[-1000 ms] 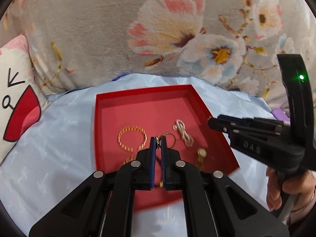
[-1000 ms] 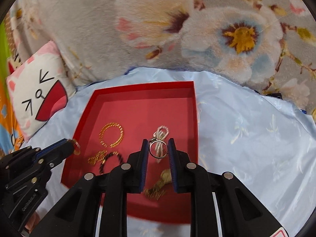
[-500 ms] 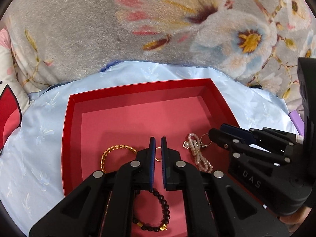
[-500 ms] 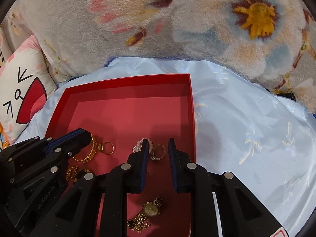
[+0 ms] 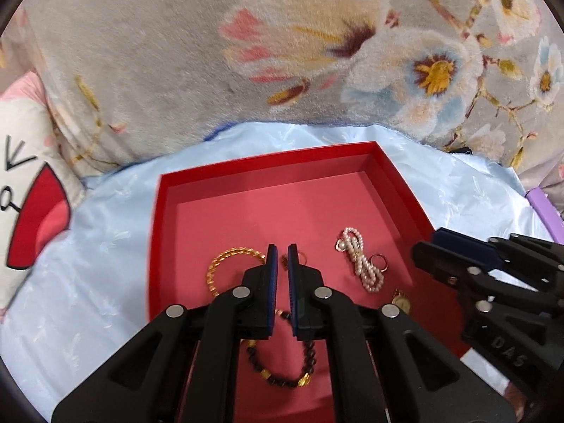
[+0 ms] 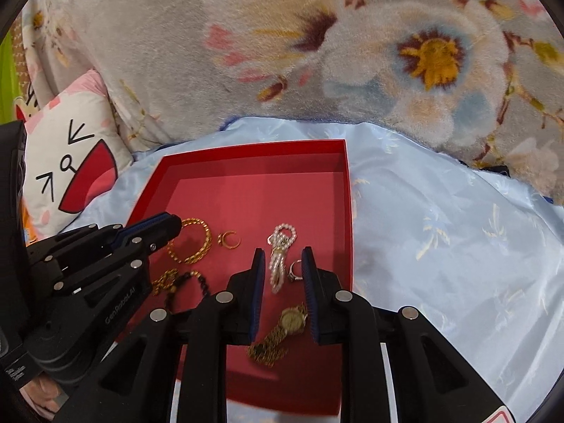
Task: Organize jewelry
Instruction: 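Carry both rings into the red box and open both tools, then withdraw both tools and move each to a gold hoop earring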
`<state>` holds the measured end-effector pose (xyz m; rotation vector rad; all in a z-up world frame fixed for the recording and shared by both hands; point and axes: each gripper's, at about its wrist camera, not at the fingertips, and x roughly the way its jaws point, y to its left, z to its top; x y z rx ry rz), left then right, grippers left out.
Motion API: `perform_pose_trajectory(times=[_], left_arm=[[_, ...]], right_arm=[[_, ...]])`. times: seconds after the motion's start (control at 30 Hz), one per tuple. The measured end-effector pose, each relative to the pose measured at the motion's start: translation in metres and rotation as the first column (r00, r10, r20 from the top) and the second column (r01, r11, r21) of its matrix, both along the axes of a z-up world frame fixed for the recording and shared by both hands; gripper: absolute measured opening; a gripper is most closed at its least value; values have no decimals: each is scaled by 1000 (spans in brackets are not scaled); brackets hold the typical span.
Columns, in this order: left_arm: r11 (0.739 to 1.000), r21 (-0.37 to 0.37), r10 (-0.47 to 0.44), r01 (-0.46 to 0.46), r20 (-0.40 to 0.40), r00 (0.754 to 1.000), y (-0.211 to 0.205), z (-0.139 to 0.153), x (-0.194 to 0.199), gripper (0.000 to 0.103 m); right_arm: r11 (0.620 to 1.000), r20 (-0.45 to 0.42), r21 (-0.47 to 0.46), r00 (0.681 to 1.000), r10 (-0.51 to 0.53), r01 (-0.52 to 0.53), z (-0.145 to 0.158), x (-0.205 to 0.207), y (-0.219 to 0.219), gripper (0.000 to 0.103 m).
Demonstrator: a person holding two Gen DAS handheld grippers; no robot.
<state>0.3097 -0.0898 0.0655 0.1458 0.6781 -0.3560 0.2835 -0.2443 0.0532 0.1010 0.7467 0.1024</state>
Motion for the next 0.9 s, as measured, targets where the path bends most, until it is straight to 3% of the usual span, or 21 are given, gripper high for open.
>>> perform_pose_trajectory(times=[0.3,0.6,0.73,0.9], left_arm=[[999,31,14,-15,44,999,12,12,-55,5],[1000,17,19,-20,31,999,31,9,-107,6],[998,49,35,-38,52,998,39,0,-132,6],[998,37,52,-52,16,999,56,-15,-153,15]], right_arm=[[1000,32,-11,999,-2,3,7,-58,1,23],[1000,45,12,999,4,-5,-1,-120,2,28],[1000,47,5,999,8,-8,-7,-146,4,28],[1000,43,-9,999,7,-7,-20,-173,8,33]])
